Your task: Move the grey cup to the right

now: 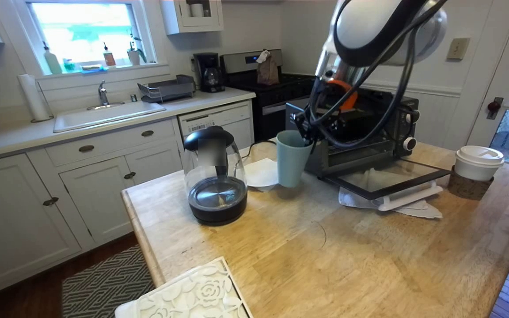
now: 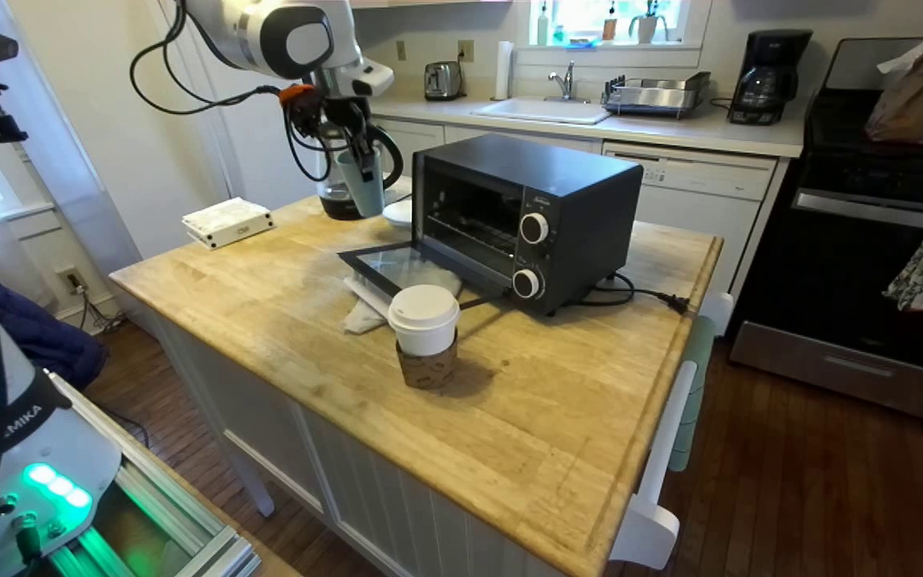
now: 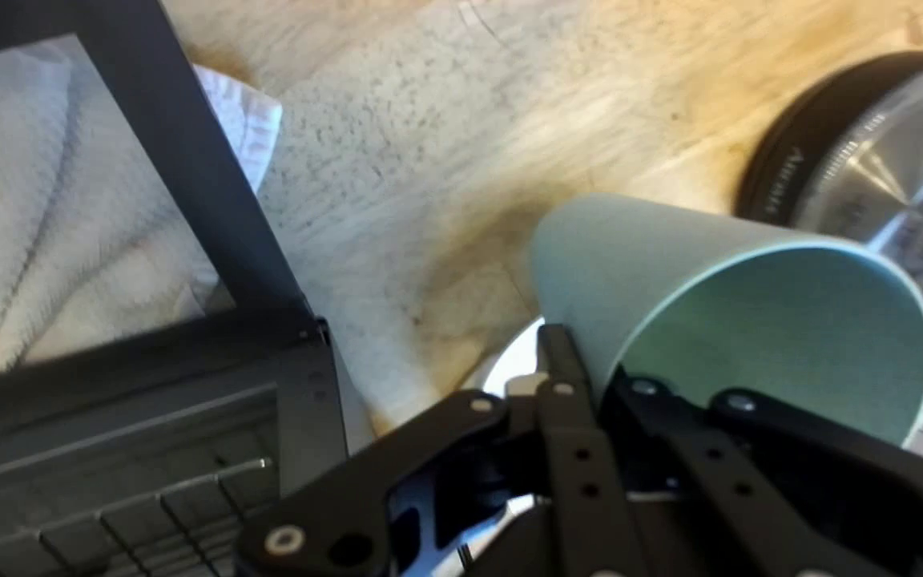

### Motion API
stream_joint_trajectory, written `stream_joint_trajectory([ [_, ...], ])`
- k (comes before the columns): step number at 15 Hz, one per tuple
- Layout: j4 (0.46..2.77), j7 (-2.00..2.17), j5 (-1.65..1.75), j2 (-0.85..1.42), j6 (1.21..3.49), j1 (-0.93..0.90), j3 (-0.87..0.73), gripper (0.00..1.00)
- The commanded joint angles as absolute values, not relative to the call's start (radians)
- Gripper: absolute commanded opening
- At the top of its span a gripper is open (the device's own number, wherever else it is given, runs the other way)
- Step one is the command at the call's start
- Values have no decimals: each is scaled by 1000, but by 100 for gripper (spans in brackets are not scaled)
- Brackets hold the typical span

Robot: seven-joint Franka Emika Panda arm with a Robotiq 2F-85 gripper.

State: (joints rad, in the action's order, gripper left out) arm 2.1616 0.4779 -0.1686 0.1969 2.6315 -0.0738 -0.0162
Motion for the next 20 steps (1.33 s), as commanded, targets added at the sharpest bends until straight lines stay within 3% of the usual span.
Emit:
stream_joint_trajectory([
  [1,2316,508,-94,-37,2747,-70,-41,1],
  [10,2581,593,-129,-450,2795,225,-96,1],
  [11,2497,554,-134,-346,2786,194,-65,4],
  [15,2551,587,-148,-412,2807,252,-66,1],
  [20,2420,662,-132,-358,2767,407,-138,1],
])
